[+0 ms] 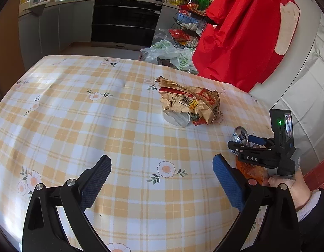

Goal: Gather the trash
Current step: 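Reach the right tool to the crushed blue can and grasp it, then grasp the brown paper bag with the left tool while the right lifts the can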

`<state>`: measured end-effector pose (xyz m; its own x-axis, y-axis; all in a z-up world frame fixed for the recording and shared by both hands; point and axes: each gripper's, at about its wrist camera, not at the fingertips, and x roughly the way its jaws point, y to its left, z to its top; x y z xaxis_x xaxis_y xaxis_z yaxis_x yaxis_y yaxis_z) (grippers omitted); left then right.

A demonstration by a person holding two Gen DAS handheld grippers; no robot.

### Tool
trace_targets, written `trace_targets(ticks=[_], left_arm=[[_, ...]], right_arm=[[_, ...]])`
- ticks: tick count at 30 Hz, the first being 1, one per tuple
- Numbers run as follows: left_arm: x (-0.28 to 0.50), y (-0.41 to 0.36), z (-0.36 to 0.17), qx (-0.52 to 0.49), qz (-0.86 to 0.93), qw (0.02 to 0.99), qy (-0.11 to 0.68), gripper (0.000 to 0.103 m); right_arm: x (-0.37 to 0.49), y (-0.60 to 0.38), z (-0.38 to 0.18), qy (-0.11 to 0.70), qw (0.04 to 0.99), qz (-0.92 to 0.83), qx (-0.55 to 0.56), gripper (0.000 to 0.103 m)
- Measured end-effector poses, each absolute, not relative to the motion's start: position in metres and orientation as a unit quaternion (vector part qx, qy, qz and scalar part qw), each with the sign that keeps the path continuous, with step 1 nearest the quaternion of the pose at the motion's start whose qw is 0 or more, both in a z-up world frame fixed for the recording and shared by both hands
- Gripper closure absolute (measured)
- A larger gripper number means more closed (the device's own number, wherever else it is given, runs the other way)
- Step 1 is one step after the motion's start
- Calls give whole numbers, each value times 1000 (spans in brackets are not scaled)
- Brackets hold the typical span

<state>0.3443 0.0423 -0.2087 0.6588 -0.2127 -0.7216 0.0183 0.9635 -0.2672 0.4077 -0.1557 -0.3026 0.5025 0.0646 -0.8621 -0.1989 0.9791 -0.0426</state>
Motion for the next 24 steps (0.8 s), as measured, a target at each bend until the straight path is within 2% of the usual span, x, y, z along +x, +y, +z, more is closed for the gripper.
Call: trace_targets(ticks=[1,2,4,7,11,15,24], left_arm=[[348,42,-210,-120,-63,903,409,8],[351,41,-211,-121,-64,902,409,8],[356,39,-213,-125,-69,901,409,8],[365,33,-215,-129,-80,900,408,10],[383,22,-219,-151,-103,892,413,27],[404,9,-223,-174,-125,885,414,37],[461,-6,-242,-256,-101,863,424,39]], right_arm=[[408,-157,-303,492,865,76,-60,25],[408,-157,-301,489,867,79,-53,34],[405,-154,-297,479,871,86,-59,39],[395,-155,-292,466,878,98,-53,39],[383,-164,-284,445,889,98,-42,40],[373,-175,-273,428,898,97,-25,40],[352,-192,-259,401,910,100,4,41]])
